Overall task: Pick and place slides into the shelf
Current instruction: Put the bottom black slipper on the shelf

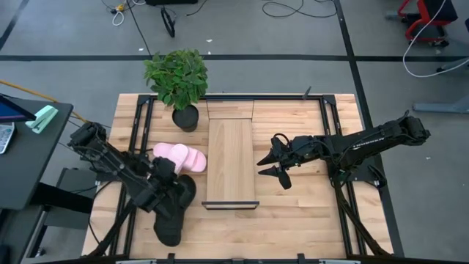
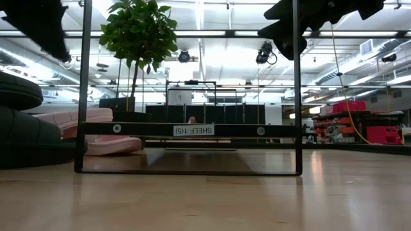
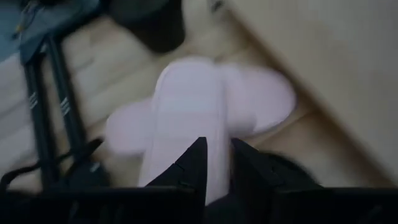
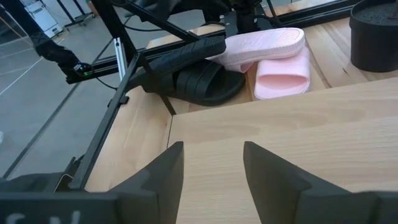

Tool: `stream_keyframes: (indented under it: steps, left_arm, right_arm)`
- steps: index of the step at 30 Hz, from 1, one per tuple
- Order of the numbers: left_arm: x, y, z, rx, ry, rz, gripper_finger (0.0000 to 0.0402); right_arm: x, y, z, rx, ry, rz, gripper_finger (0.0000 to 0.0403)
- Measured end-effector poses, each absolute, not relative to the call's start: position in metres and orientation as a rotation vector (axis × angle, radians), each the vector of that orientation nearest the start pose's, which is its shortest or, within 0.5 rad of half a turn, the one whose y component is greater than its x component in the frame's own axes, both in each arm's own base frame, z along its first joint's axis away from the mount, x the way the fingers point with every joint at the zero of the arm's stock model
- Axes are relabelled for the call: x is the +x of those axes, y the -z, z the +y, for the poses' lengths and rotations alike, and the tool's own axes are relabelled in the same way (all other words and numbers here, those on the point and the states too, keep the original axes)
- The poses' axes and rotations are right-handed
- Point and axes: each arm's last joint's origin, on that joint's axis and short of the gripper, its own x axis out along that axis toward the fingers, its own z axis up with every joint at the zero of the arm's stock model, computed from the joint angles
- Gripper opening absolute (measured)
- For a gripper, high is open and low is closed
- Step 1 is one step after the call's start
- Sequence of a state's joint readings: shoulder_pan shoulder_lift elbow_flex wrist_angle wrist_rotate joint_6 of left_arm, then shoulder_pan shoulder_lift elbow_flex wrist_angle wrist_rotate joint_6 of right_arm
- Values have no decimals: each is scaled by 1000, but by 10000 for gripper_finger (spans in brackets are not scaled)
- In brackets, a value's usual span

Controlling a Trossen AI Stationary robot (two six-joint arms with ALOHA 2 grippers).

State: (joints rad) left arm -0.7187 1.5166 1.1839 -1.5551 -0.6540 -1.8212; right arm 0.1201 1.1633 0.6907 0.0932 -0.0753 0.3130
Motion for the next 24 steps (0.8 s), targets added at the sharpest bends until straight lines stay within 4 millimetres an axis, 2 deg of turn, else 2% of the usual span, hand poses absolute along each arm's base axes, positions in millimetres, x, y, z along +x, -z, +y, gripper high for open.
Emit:
stream_keyframes:
  steps: [8, 16, 24]
  left_arm:
    - [189, -261, -120, -371, -1065, 1067, 137]
    - [193, -273, -107, -501, -1009, 1034, 199]
    - [214, -262, -107, -572, -990, 1015, 263]
  right_arm:
    - [248, -252, 32, 299, -132, 411, 172]
    - [248, -250, 32, 296, -128, 432, 172]
    - [247, -249, 32, 292, -129, 437, 172]
